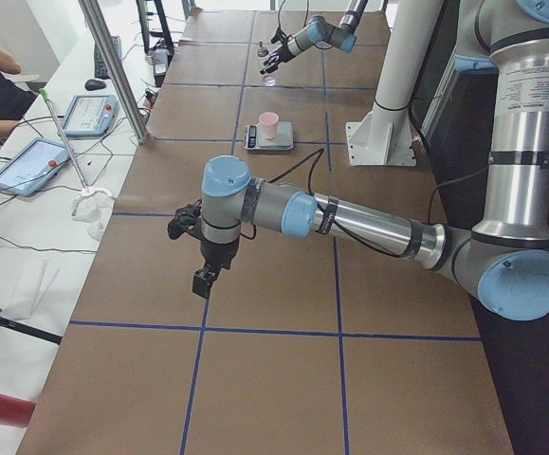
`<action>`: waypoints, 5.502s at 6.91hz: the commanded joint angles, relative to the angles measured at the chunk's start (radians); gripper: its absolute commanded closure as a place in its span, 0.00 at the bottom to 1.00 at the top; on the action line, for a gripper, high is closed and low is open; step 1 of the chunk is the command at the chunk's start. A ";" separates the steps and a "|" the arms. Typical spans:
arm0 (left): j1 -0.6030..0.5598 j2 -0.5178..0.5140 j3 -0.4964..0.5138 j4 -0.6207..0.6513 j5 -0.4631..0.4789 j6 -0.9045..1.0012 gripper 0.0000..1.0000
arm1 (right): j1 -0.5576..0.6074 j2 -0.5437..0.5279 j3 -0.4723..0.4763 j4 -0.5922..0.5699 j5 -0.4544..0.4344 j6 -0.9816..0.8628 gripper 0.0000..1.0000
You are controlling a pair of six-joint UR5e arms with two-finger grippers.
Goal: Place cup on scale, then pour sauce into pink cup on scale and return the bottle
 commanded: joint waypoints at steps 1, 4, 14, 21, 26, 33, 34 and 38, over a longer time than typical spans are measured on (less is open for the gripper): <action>0.000 -0.003 0.003 0.000 0.001 0.000 0.00 | -0.008 0.001 -0.009 0.003 -0.002 0.000 1.00; 0.000 -0.004 0.004 0.000 0.001 0.000 0.00 | -0.010 0.002 -0.013 0.002 -0.005 0.000 1.00; 0.000 -0.009 0.009 0.000 0.001 0.000 0.00 | -0.021 0.002 -0.011 0.003 -0.009 -0.005 0.33; 0.000 -0.012 0.009 0.000 0.001 0.000 0.00 | -0.019 0.001 -0.005 0.003 -0.006 -0.010 0.01; 0.000 -0.012 0.009 0.002 0.001 0.000 0.00 | -0.047 -0.026 0.030 -0.044 0.021 0.000 0.00; 0.000 -0.010 0.007 0.000 0.001 0.000 0.00 | -0.067 -0.032 0.206 -0.426 0.299 -0.011 0.00; 0.000 -0.010 0.006 0.000 0.001 0.000 0.00 | -0.067 -0.030 0.280 -0.522 0.366 -0.017 0.00; 0.000 -0.001 0.000 -0.001 0.001 0.002 0.00 | -0.085 -0.027 0.524 -0.805 0.546 -0.074 0.00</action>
